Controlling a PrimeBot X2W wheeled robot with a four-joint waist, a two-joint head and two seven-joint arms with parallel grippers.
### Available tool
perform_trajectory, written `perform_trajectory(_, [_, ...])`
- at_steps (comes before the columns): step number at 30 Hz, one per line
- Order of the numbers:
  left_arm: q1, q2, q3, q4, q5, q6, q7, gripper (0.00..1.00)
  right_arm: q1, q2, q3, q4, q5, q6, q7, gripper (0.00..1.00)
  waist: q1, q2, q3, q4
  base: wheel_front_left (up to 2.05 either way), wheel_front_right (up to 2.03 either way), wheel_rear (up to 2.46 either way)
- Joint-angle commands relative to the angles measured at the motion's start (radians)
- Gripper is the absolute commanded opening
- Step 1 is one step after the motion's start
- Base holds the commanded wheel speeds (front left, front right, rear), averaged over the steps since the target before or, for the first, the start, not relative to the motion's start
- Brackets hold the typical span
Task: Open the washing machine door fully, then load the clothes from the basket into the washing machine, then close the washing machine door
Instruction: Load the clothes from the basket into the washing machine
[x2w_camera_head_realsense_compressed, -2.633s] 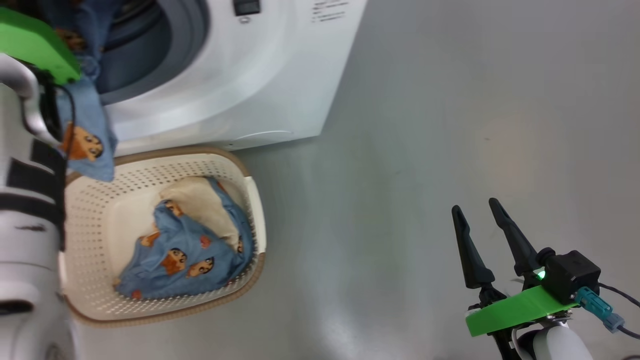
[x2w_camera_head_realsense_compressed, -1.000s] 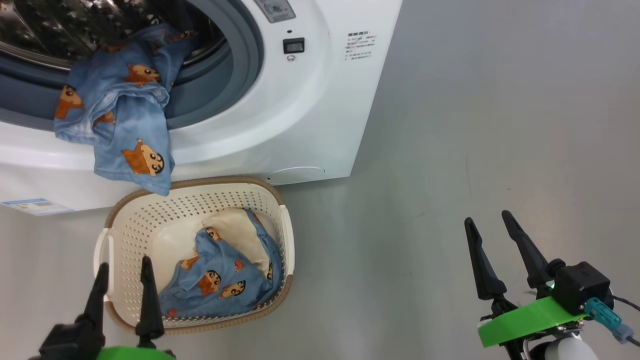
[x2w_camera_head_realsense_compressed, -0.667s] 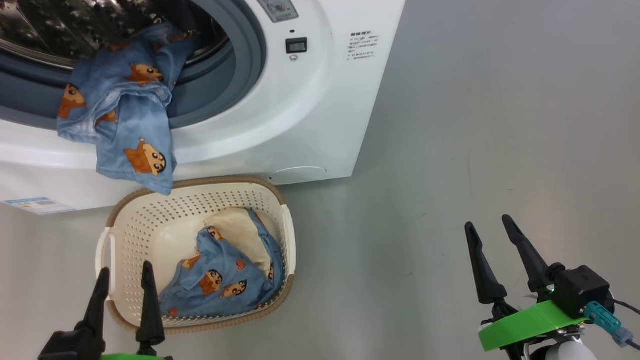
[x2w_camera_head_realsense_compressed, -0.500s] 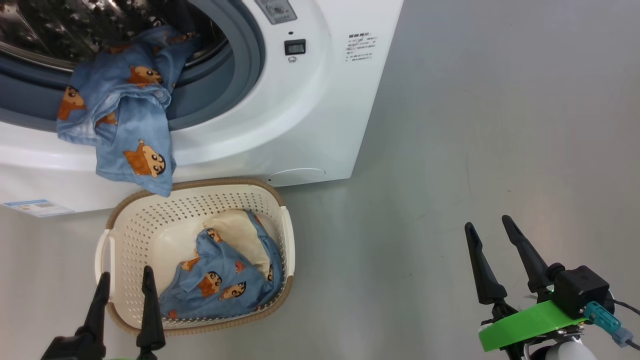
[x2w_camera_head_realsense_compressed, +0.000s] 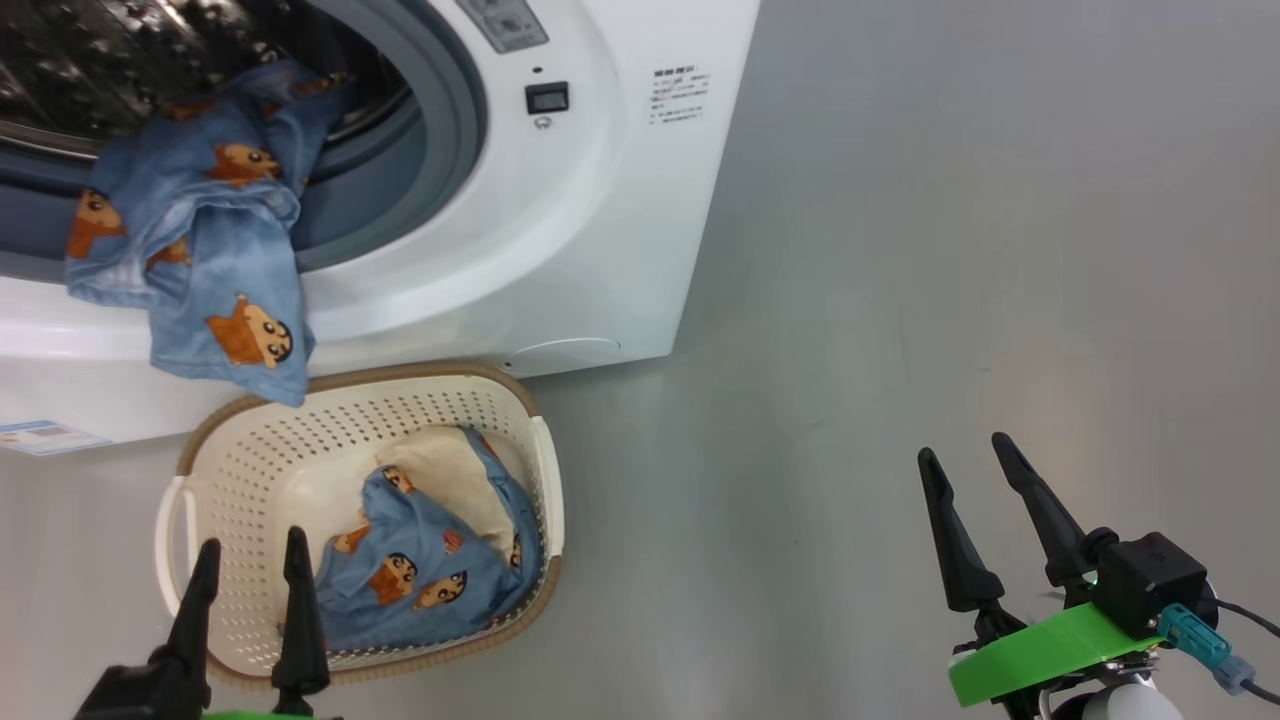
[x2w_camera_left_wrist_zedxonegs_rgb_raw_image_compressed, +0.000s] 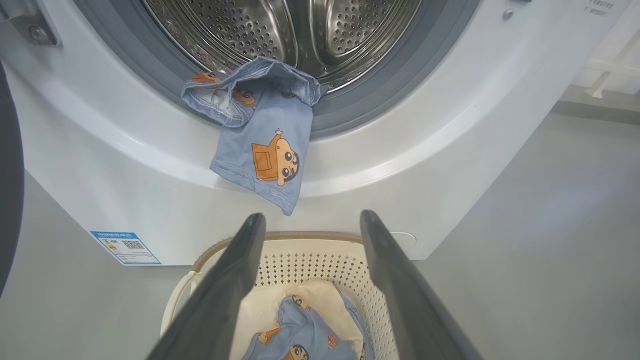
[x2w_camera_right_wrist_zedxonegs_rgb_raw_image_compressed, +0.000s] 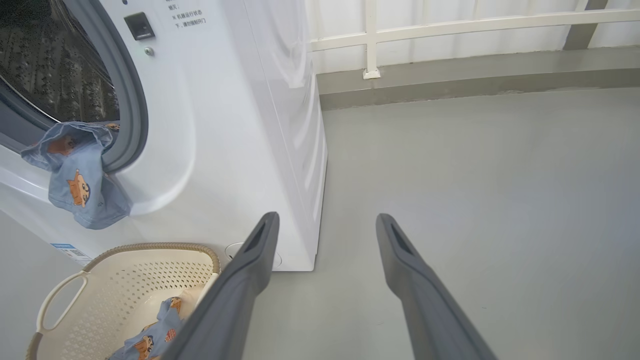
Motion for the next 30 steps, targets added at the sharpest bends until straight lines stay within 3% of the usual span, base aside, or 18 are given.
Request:
perform_trajectory(1, [-0.024, 0.018, 0.034, -0.018, -0.014, 0.001, 0.001, 1.00, 0.012, -0.005, 0.021, -0.024, -0.004, 0.002, -0.005, 1.00, 0.0000, 0.0000, 0.010, -0.009, 0.00, 0.00, 0.00])
perform_trajectory(22, [-0.303, 0.114, 0.104, 0.249, -0.038, 0.016, 0.003, 1.00, -0.028, 0.007, 0.029, -0.033, 0.004, 0.002, -0.005, 1.00, 0.0000, 0.0000, 0.089, -0.100, 0.00, 0.00, 0.00])
perform_trajectory(30, [-0.451, 0.174, 0.132, 0.405, -0.047, -0.004, -0.009, 1.00, -0.045, 0.012, 0.026, -0.037, 0.007, 0.002, -0.005, 1.00, 0.0000, 0.0000, 0.143, -0.120, 0.00, 0.00, 0.00])
